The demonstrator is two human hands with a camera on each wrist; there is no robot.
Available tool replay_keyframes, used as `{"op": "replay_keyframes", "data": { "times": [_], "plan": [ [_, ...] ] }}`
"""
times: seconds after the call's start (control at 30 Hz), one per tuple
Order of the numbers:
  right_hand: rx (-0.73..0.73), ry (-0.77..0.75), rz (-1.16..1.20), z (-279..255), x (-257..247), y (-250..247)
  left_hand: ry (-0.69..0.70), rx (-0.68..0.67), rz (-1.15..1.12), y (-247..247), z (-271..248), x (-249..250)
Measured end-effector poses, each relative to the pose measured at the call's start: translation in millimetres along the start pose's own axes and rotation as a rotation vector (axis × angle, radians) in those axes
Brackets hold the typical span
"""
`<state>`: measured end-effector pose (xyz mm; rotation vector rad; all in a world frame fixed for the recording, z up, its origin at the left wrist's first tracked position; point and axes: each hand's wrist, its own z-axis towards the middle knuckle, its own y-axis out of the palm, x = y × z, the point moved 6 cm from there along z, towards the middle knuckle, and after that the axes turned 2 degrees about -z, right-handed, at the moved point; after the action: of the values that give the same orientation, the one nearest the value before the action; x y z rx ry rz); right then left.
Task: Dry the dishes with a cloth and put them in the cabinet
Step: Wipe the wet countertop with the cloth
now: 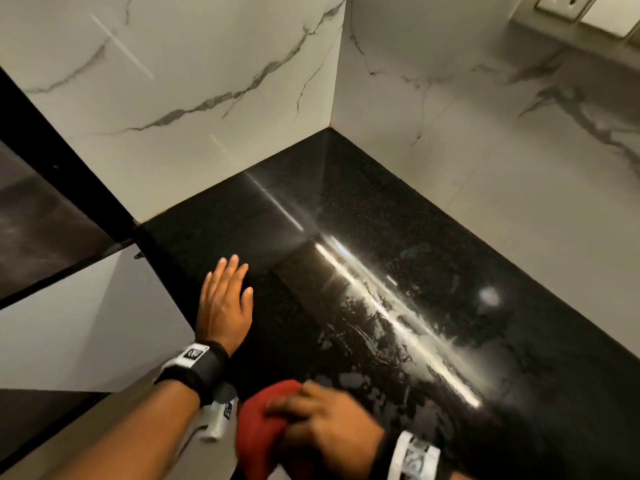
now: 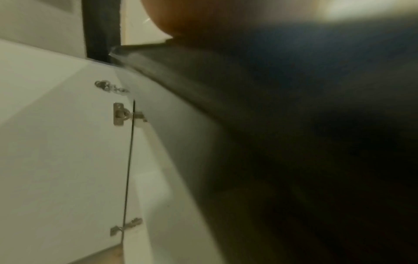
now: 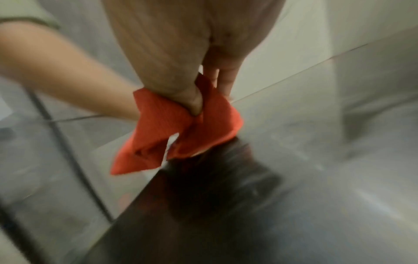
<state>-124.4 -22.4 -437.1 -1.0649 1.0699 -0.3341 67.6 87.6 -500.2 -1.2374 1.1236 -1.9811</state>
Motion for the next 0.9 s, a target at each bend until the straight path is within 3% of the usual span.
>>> {"op": "replay_keyframes", "data": {
  "times": [0.03,0.1,0.23,0.3,0.4,0.57,0.67,0.77,0.9],
  "plan": [
    [0.074,0.029,-0.088,-11,19,-23,-0.027,0.028,-0.016,0,-12,7],
    [0.205,0.265,-0.185,-37,84,-79,-0.015,-0.017,-0.017,9,-38,28],
    [0.288,0.773,-0.424,-85,234,-198,-0.046,-0.105,0.063,19,-58,42],
    [0.197,0.938,-0.440,-103,283,-221,-0.075,-0.108,0.078,18,-56,40],
    [0.073,0.951,-0.408,-97,313,-209,-0.087,-0.111,0.068,17,-56,39],
    [0.111,0.883,-0.399,-43,261,-152,-0.094,-0.109,0.067,15,-55,39],
    [0.034,0.675,-0.302,-6,186,-93,-0.097,-0.106,0.046,17,-54,38],
    [0.061,0.409,-0.236,4,92,-32,-0.088,-0.089,0.040,18,-54,36],
    [-0.164,0.261,-0.202,-27,9,42,-0.078,-0.094,0.026,19,-54,33]
  ]
}}
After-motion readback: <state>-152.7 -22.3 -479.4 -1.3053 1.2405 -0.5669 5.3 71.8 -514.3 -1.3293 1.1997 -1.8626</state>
